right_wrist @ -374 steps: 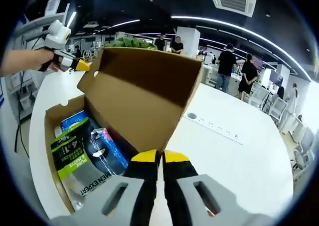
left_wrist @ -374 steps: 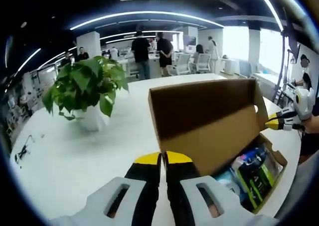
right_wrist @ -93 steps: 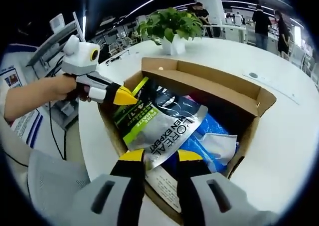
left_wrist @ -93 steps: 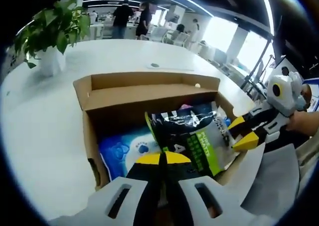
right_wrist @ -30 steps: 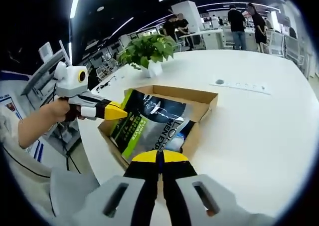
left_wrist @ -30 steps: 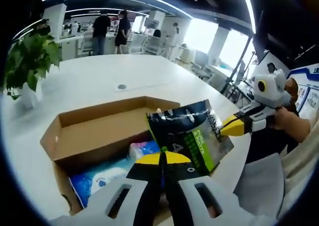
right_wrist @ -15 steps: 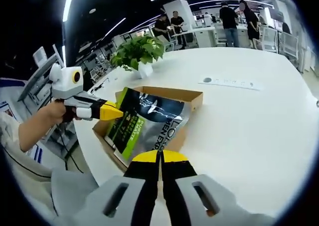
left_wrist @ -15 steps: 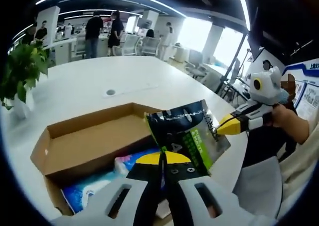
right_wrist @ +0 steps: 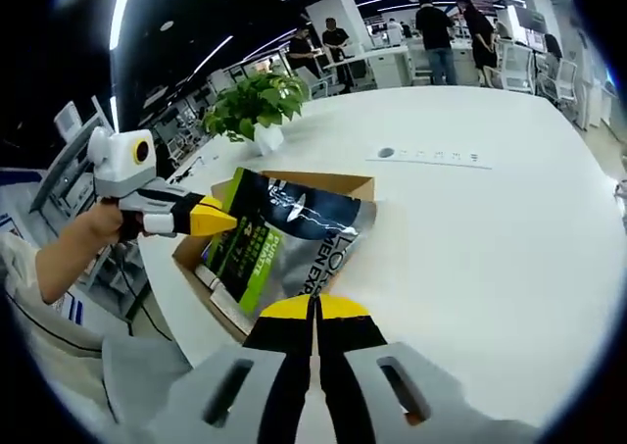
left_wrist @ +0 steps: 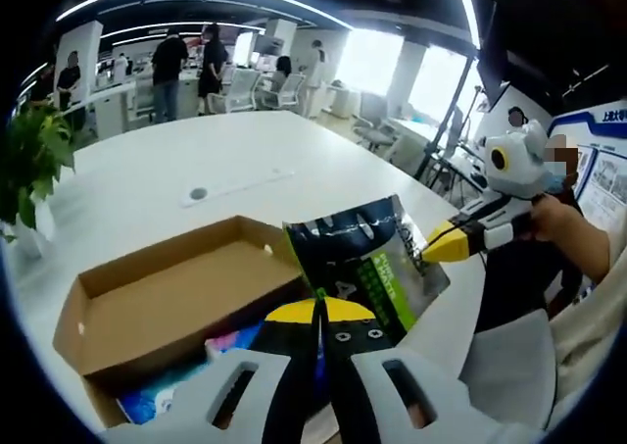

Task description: Operate the shoe box by opening the lid, removing the specified soft item, and placing it in the target area until the item is outside and the box remains undamaged.

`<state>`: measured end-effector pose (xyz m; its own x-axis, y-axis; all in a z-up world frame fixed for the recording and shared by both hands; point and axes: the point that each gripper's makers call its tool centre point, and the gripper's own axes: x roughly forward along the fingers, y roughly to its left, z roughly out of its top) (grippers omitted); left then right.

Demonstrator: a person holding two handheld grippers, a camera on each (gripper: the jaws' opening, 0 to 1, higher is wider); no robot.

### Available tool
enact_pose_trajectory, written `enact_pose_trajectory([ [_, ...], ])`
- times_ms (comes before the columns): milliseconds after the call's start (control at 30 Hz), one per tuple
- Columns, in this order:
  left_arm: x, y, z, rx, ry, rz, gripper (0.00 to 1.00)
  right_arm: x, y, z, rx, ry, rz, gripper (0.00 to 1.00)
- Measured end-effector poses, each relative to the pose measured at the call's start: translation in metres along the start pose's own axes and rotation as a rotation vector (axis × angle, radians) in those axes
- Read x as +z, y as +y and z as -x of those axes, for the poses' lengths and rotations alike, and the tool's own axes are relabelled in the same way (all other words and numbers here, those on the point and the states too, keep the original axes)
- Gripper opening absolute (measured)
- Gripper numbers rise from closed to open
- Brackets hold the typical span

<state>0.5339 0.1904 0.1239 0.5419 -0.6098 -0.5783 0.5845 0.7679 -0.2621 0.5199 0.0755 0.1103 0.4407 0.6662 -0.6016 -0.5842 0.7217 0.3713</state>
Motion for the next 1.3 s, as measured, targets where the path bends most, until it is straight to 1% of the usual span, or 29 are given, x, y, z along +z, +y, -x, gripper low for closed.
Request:
enact_pose_trajectory([
  [467, 0.010, -0.013, -0.026, -0.034, 0.028, -0.044, 0.00, -0.005, -0.026, 0.012, -0.023, 0.029, -0.031, 0.00],
  [900, 0.016, -0.025, -0.054, -0.070, 0.047, -0.053, 0.00, -0.008, -0.061, 0.017, -0.067, 0.071, -0.053, 0.00],
  [1167, 0.012, -0.030, -0.073, -0.075, 0.078, -0.080, 0.00, -0.013, -0.081, 0.014, -0.100, 0.105, -0.055, 0.00],
  [1300, 0.005, -0.032, -0.085, -0.070, 0.124, -0.129, 0.00, -0.017, -0.090, 0.011, -0.112, 0.127, -0.058, 0.00],
])
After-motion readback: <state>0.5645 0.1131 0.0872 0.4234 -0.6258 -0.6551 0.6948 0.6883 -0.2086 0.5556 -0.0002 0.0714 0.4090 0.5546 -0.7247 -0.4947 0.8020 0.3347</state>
